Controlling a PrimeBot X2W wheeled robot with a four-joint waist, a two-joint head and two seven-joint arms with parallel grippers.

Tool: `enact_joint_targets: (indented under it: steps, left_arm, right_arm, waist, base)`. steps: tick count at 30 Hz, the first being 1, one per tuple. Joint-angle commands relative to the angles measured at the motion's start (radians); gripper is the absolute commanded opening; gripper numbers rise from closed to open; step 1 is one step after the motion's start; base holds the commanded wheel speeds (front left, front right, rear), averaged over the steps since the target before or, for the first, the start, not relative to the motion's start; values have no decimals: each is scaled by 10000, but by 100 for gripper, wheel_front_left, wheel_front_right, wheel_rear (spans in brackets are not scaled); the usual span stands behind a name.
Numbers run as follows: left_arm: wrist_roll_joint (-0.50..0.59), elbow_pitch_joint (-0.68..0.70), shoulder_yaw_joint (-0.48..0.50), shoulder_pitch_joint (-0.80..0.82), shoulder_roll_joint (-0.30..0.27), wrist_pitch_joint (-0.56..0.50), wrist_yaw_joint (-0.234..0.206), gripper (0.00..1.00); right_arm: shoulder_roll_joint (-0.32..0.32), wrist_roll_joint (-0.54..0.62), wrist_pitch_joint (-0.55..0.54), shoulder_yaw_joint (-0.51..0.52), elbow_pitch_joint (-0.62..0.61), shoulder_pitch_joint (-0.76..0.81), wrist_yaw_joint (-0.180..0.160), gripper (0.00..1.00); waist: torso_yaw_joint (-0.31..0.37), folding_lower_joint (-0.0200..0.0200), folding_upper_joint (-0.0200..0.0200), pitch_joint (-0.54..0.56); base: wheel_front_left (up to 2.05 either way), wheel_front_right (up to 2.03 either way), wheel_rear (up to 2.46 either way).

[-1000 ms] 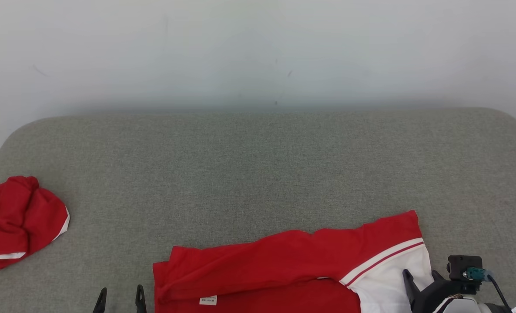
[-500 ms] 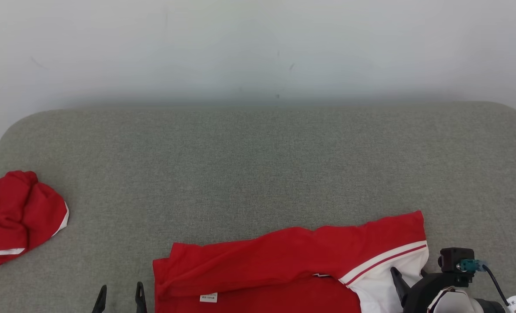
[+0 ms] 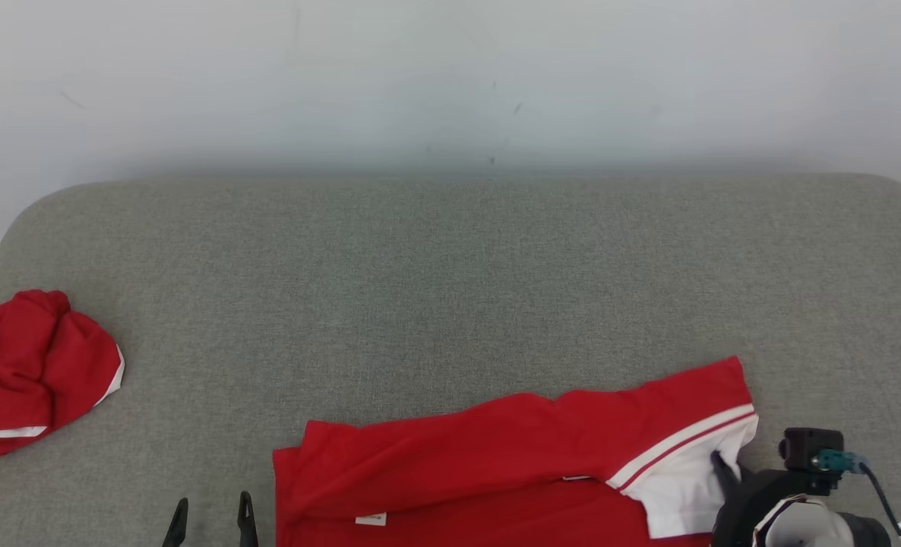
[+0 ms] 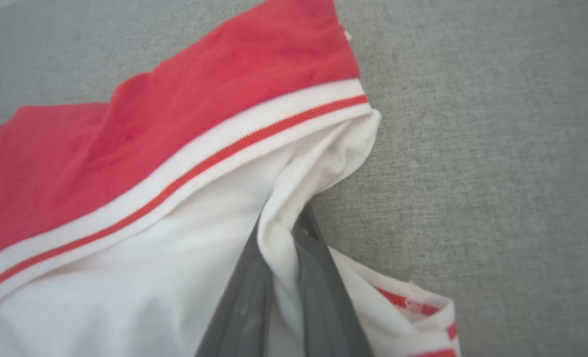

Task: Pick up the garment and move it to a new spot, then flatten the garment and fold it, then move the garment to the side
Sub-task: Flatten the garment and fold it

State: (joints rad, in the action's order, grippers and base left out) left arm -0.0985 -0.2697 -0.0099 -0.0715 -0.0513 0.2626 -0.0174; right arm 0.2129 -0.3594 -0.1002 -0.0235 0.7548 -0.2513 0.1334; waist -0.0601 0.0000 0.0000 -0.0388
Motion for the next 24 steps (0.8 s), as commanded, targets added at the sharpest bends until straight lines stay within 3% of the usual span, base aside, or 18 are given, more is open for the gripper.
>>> enact_joint_targets:
  steps: [1, 14, 24]
  left_arm:
    - [-46, 7, -23, 92, 13, 29, 21, 100]
    - [-99, -144, -240, -27, 10, 29, 20, 100]
    - [-184, -308, -403, -31, 12, 29, 95, 100]
  right_arm:
    - [149, 199, 243, 375, 299, -67, -53, 0]
    - [20, 1274, 1301, 2017, 1029, -275, -50, 0]
    - [-460, 1108, 1740, 1543, -117, -147, -41, 0]
  waist:
    - [7, 0, 0, -1]
    - [266, 0, 0, 160]
    - [459, 0, 0, 212]
  base:
    - [0, 0, 0]
    - [0, 0, 0]
    - [0, 0, 0]
